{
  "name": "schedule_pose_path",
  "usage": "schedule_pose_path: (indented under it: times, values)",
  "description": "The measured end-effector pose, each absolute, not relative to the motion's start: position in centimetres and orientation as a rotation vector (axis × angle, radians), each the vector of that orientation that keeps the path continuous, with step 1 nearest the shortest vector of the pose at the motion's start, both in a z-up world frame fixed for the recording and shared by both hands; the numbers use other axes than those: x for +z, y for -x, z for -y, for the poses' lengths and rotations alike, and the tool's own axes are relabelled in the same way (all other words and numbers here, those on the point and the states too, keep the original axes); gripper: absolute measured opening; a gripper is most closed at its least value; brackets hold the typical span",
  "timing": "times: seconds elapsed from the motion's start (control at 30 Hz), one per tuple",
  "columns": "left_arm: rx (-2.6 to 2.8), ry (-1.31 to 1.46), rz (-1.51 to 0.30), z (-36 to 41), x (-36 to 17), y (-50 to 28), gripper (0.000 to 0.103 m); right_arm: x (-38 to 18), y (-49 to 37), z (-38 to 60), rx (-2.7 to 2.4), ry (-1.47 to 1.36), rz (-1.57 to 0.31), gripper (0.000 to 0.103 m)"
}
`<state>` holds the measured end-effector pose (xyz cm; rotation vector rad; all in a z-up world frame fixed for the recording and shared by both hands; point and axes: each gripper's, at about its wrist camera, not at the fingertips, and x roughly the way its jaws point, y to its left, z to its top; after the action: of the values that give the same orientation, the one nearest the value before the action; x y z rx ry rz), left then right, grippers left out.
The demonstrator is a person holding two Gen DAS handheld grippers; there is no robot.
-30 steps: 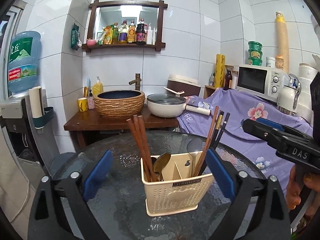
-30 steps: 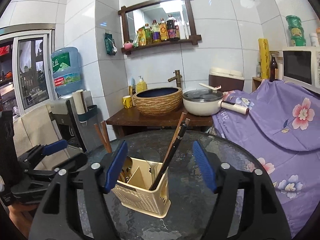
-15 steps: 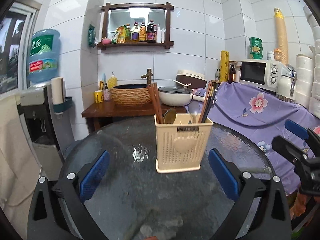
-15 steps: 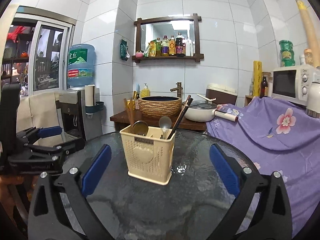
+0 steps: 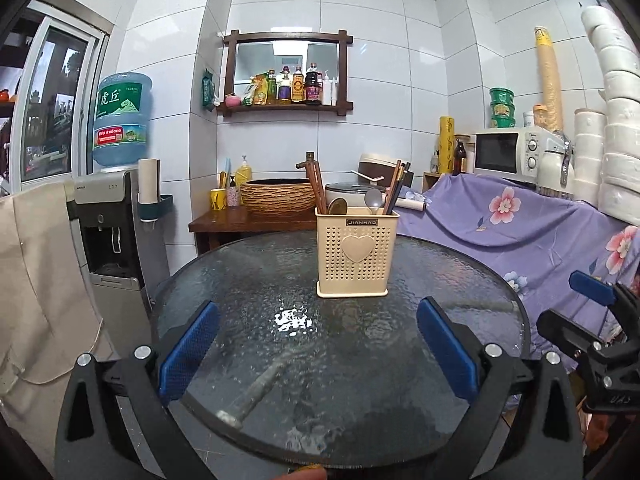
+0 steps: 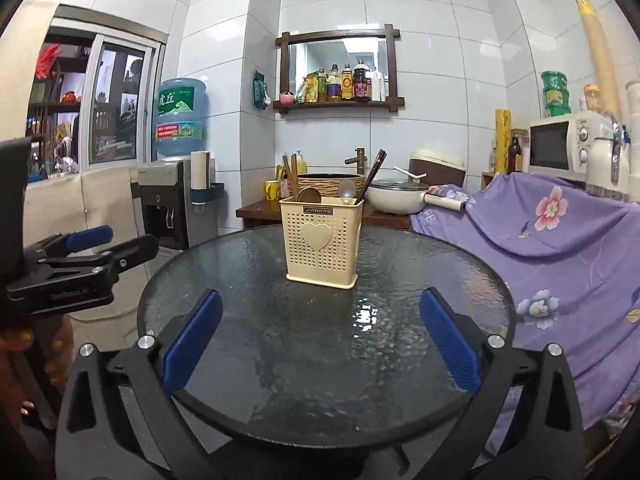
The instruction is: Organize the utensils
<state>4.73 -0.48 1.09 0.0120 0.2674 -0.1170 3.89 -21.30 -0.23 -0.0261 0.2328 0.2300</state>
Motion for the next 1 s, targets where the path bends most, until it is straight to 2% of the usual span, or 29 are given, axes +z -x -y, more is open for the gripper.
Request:
schedule_pose_path:
  times: [0.3, 1.0]
  values:
    - [-0.115, -0.012, -0.268, -0.3, 0.9, -2.2, 0.097, -0.1, -2.3, 21.6, 0.243, 0.020, -0.232, 0.097]
    - [-0.102, -0.006, -0.267, -0.5, 0.7, -2.0, 0.097, 0.3, -2.0, 21.7, 0.247, 0.019, -0.231, 0.097]
